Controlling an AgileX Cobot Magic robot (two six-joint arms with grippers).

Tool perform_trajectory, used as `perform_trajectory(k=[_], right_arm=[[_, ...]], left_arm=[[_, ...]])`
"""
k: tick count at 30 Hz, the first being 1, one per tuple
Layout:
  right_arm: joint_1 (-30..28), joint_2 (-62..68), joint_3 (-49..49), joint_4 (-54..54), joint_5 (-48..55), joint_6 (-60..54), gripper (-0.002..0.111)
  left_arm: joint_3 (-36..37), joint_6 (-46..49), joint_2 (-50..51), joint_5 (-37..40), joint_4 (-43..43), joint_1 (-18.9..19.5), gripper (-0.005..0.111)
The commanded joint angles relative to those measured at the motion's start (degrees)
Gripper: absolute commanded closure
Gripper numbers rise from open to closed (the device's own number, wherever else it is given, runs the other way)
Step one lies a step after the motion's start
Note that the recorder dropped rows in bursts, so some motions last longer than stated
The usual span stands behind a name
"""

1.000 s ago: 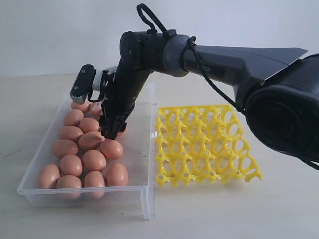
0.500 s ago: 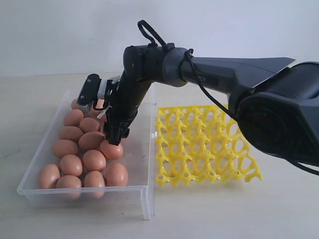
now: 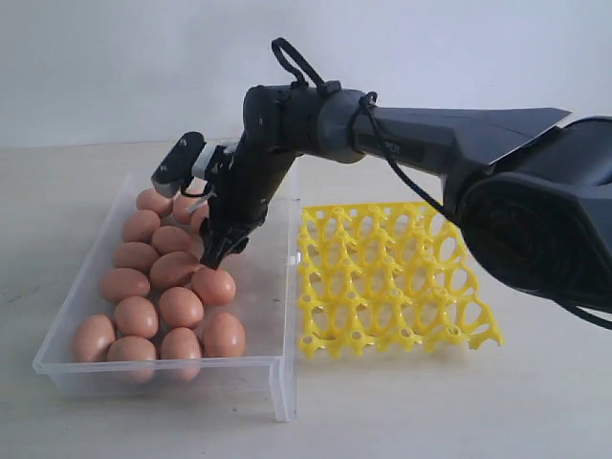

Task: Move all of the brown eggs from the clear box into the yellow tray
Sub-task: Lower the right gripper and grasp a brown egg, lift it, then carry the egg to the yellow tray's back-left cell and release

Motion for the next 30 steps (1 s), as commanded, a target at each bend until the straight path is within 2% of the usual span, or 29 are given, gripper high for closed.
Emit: perform_trajectory(k=[1, 8, 12, 15, 19, 25, 30], right_arm=[[-0.8, -8.9, 5.0, -0.2, -8.7, 4.0, 0.108], [-2.3, -26.3, 31.5, -5.6, -35.8, 13.2, 0.108], [-4.2, -33.4, 46.6, -10.4, -50.5, 27.2, 0.108], [-5.7, -34.7, 53.0, -11.7, -58.6, 38.0, 0.108], [-7.9, -33.2, 59.2, -12.8, -69.2, 51.2, 0.108], [-10.1, -26.8, 62.5, -23.6, -81.2, 66.7, 0.108], [-11.4, -22.0, 62.4, -24.6, -84.1, 68.6, 0.108]], left_arm=[[-0.2, -0.3, -0.3, -0.4, 0.0, -0.1, 0.107], [-0.2, -0.3, -0.3, -0.4, 0.0, -0.1, 0.107], [-0.2, -0.3, -0.3, -0.4, 0.0, -0.1, 0.107], [-0.2, -0.3, -0.3, -0.4, 0.0, -0.1, 0.107], [-0.2, -0.3, -0.3, -0.4, 0.0, -0.1, 0.107], [-0.2, -0.3, -0.3, -0.4, 0.0, -0.1, 0.107], [-0.2, -0.3, -0.3, -0.4, 0.0, -0.1, 0.107]])
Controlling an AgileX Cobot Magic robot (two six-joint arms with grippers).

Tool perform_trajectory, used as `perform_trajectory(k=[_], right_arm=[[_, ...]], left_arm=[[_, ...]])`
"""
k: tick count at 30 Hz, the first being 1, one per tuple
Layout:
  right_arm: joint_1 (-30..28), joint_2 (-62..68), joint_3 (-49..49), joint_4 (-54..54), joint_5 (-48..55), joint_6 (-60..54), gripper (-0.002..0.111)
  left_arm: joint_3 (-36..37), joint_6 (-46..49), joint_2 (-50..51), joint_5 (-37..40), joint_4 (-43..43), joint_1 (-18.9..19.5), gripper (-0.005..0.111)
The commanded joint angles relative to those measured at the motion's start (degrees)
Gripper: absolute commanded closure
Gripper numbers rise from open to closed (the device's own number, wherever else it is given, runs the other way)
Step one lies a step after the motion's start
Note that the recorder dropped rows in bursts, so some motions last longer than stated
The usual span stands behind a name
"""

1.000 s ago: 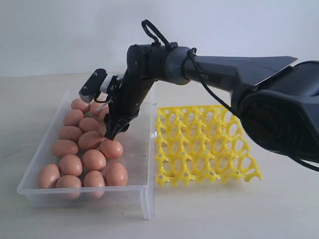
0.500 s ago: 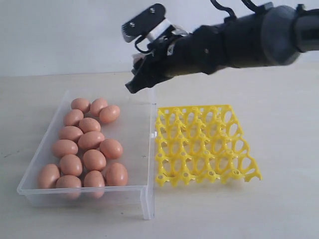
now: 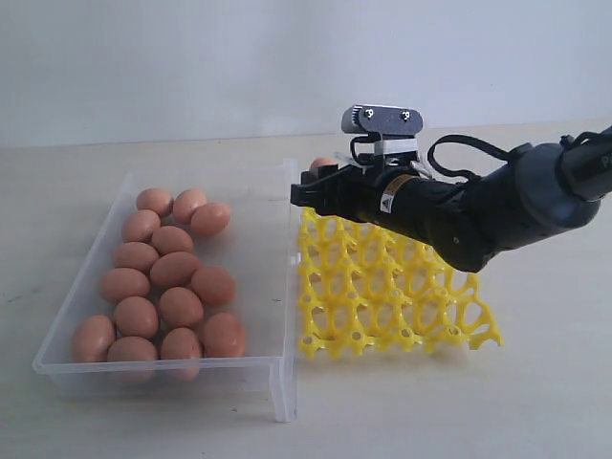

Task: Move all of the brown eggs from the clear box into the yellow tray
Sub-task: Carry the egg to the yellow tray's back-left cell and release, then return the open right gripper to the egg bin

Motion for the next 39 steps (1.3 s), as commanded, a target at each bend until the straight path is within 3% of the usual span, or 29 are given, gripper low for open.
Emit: perform_trajectory(k=[1, 8, 21, 25, 29, 32, 39], right_arm=[[-1.1, 2.3, 0.1, -1.0, -2.8, -0.1, 0.108], [-1.2, 2.8, 0.1, -1.0, -2.6, -5.5, 0.108], [-1.0, 5.2, 0.1, -4.1, -2.6, -5.5, 0.106], [-1.0, 5.3, 0.1, -4.8, -2.6, -5.5, 0.09], [-1.0, 5.3, 0.1, -4.8, -2.6, -5.5, 0.063], [-1.0, 5.3, 0.1, -4.6, -2.6, -5.5, 0.049], [-1.0, 2.8, 0.1, -4.6, -0.7, -5.5, 0.043]], left_arm=[[-0.2, -0.3, -0.3, -0.4, 0.0, -0.1, 0.107], [-0.2, -0.3, -0.3, -0.4, 0.0, -0.1, 0.107], [-0.2, -0.3, -0.3, -0.4, 0.0, -0.1, 0.107], [-0.2, -0.3, -0.3, -0.4, 0.0, -0.1, 0.107], [-0.2, -0.3, -0.3, -0.4, 0.0, -0.1, 0.107], [-0.2, -0.3, -0.3, -0.4, 0.0, -0.1, 0.107], [-0.2, -0.3, -0.3, -0.4, 0.0, -0.1, 0.107]])
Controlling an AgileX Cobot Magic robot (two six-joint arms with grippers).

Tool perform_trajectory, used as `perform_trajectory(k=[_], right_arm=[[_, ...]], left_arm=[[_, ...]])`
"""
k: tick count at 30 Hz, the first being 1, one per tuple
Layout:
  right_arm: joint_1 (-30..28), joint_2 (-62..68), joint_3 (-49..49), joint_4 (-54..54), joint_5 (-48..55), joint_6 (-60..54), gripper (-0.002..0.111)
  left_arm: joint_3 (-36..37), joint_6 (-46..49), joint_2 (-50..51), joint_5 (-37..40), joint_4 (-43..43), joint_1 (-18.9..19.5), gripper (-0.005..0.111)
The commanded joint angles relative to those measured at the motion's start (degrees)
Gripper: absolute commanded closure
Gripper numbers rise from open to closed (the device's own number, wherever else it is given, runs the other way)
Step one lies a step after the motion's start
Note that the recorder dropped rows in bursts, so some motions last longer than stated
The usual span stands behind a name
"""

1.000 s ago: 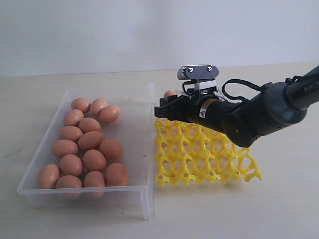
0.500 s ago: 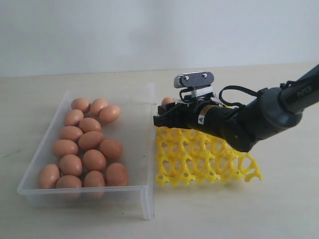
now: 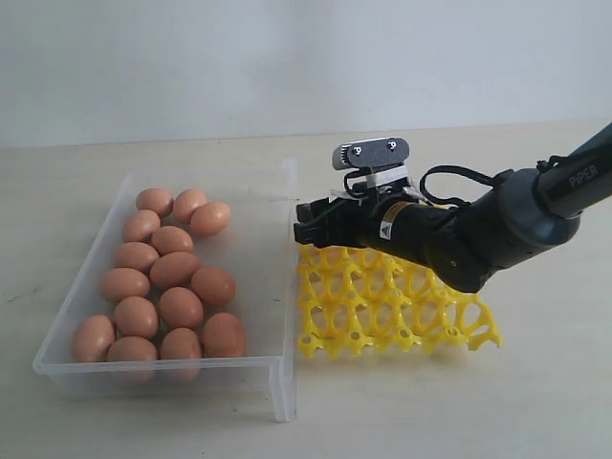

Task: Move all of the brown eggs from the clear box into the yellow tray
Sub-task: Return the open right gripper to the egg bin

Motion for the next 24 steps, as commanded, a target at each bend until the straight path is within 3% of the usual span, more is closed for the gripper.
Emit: perform_trajectory(k=[1, 5, 9, 11, 14, 16, 21, 24], right_arm=[[-0.2, -3.5, 0.1, -0.4, 4.2, -0.3, 0.043], [-0.2, -9.1, 0.1, -0.2, 17.8, -0.1, 0.044], [1.6, -18.1, -1.4, -0.1, 41.5, 2.8, 0.046], [3.4, -21.0, -4.0, 1.0, 53.4, -4.3, 0.047], [6.4, -22.7, -9.8, 8.3, 66.2, -27.0, 0.047], [8.1, -22.4, -13.7, 15.8, 70.5, -35.5, 0.047], [10.1, -17.2, -20.5, 40.3, 70.6, -31.6, 0.047], [10.9, -12.9, -25.2, 41.4, 75.3, -40.6, 0.047]], left_arm=[[-0.2, -0.3, -0.3, -0.4, 0.0, -0.1, 0.107], [-0.2, -0.3, -0.3, -0.4, 0.0, -0.1, 0.107], [-0.2, -0.3, -0.3, -0.4, 0.0, -0.1, 0.107], [-0.2, -0.3, -0.3, -0.4, 0.0, -0.1, 0.107], [-0.2, -0.3, -0.3, -0.4, 0.0, -0.1, 0.107], [-0.2, -0.3, -0.3, -0.4, 0.0, -0.1, 0.107], [-0.2, -0.3, -0.3, -0.4, 0.0, -0.1, 0.107], [-0.2, -0.3, -0.3, -0.4, 0.0, -0.1, 0.107]])
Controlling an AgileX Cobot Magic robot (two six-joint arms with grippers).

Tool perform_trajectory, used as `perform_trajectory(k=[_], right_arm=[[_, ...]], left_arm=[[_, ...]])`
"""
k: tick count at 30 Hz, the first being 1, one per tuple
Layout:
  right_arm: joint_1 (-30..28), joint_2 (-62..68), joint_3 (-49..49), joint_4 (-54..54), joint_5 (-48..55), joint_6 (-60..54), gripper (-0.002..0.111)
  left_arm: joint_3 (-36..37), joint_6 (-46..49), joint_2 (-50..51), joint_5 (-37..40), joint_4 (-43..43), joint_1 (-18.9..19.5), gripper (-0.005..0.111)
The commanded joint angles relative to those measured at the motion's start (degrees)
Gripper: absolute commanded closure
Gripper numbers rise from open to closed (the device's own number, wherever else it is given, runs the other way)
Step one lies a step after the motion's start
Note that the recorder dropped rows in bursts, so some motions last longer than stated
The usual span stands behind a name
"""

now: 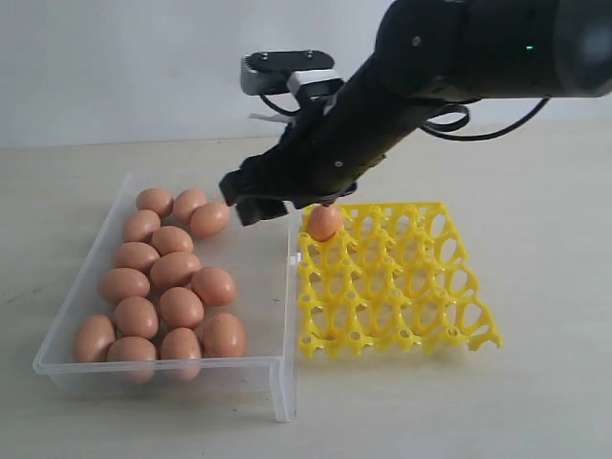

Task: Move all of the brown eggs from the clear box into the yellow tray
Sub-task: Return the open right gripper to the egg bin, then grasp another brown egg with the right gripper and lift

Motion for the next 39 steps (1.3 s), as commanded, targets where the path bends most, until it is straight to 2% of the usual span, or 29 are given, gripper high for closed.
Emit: perform_trajectory(k=[1, 5, 18, 24, 29, 39], right_arm=[[1.2, 6.8, -7.0, 5.1, 8.4, -8.8, 0.047], [1.3, 13.4, -14.4, 5.7, 17.4, -3.3, 0.047], [2.2, 27.8, -35.4, 4.6, 28.0, -3.2, 0.047], [3.3, 33.0, -42.8, -2.7, 32.8, -1.5, 0.047], [3.3, 35.7, -46.0, -5.1, 34.0, -0.1, 0.047], [3.8, 37.9, -46.3, -5.1, 32.4, -1.7, 0.047]], left_arm=[[-0.2, -0.3, -0.3, -0.4, 0.0, -0.1, 0.107], [-0.2, -0.3, -0.3, -0.4, 0.0, -0.1, 0.107], [-0.2, -0.3, -0.3, -0.4, 0.0, -0.1, 0.107], [-0.2, -0.3, -0.3, -0.4, 0.0, -0.1, 0.107], [-0.2, -0.3, -0.3, -0.4, 0.0, -0.1, 0.107], [-0.2, -0.3, -0.3, -0.4, 0.0, -0.1, 0.107]])
